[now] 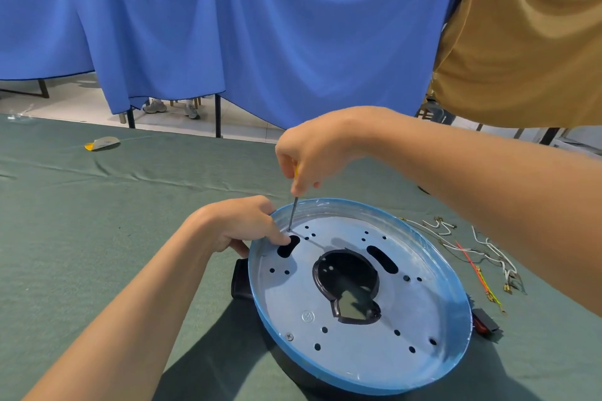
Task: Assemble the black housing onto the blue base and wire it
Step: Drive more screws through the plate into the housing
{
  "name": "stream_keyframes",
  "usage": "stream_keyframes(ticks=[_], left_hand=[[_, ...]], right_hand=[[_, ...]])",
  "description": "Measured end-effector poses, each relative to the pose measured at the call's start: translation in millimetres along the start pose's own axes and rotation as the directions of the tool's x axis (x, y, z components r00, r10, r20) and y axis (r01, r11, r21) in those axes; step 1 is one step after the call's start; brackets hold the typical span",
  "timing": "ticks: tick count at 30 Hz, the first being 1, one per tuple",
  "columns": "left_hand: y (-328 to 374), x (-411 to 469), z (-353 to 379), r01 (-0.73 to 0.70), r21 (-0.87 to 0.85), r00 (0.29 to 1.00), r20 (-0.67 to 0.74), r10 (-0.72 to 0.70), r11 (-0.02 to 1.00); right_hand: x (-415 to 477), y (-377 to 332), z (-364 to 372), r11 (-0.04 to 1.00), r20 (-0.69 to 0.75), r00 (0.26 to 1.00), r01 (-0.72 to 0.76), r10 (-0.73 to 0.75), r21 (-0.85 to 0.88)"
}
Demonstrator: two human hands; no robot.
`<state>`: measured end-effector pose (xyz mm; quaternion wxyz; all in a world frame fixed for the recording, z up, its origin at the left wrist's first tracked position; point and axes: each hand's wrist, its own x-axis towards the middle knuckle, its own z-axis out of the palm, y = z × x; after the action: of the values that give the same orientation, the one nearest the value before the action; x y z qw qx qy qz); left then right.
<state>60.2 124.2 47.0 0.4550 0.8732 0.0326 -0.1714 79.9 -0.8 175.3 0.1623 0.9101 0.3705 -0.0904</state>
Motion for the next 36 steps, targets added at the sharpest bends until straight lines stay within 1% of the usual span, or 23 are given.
stream_keyframes(ticks=[1,3,6,10,12,15,21,25,30,34,36], left_hand=[[0.2,0.3,0.5,0.008,-0.026,1.000,-0.006,-0.008,1.000],[0.4,1.4,1.2,0.026,-0.099,0.999,-0.018,-0.028,0.995],[0.3,3.4,0.8,0.054,-0.225,0.997,-0.036,-0.063,0.973],[2.8,4.1,-1.1,0.085,-0.426,0.996,0.049,-0.071,0.901],[3.0,4.6,-0.6,0.110,-0.485,0.994,0.067,-0.089,0.867],[3.8,4.1,2.0,0.141,-0.521,0.990,0.071,-0.122,0.842],[3.0,4.2,3.2,0.198,-0.554,0.980,0.110,-0.165,0.809],[3.1,4.2,3.4,0.209,-0.554,0.978,0.114,-0.175,0.806],[4.1,3.1,3.9,0.204,-0.549,0.979,0.100,-0.178,0.810],[4.8,2.9,4.4,0.198,-0.543,0.980,0.091,-0.177,0.816],[5.3,2.2,4.9,0.187,-0.544,0.982,0.083,-0.169,0.818]], right_hand=[[-1.9,1.2,-0.8,0.999,-0.001,1.000,0.029,-0.029,-0.023],[-3.8,4.0,1.7,0.997,-0.053,0.996,0.074,-0.076,-0.033],[-5.2,9.3,6.2,0.996,-0.120,0.988,0.093,-0.094,-0.014],[-9.1,19.1,4.0,0.995,-0.153,0.984,0.099,-0.096,0.016],[-10.0,22.1,3.9,0.994,-0.161,0.981,0.108,-0.104,0.021],[-9.2,22.8,6.7,0.994,-0.156,0.982,0.108,-0.104,0.020],[-8.8,17.9,9.5,0.994,-0.190,0.978,0.102,-0.092,0.046],[-5.9,13.9,5.9,0.995,-0.184,0.980,0.086,-0.075,0.051],[-0.2,14.4,4.6,0.995,-0.127,0.991,-0.020,0.032,0.094],[2.6,14.9,8.0,0.965,-0.098,0.981,-0.142,0.167,0.221],[4.8,12.2,8.0,0.951,-0.083,0.975,-0.179,0.206,0.252]])
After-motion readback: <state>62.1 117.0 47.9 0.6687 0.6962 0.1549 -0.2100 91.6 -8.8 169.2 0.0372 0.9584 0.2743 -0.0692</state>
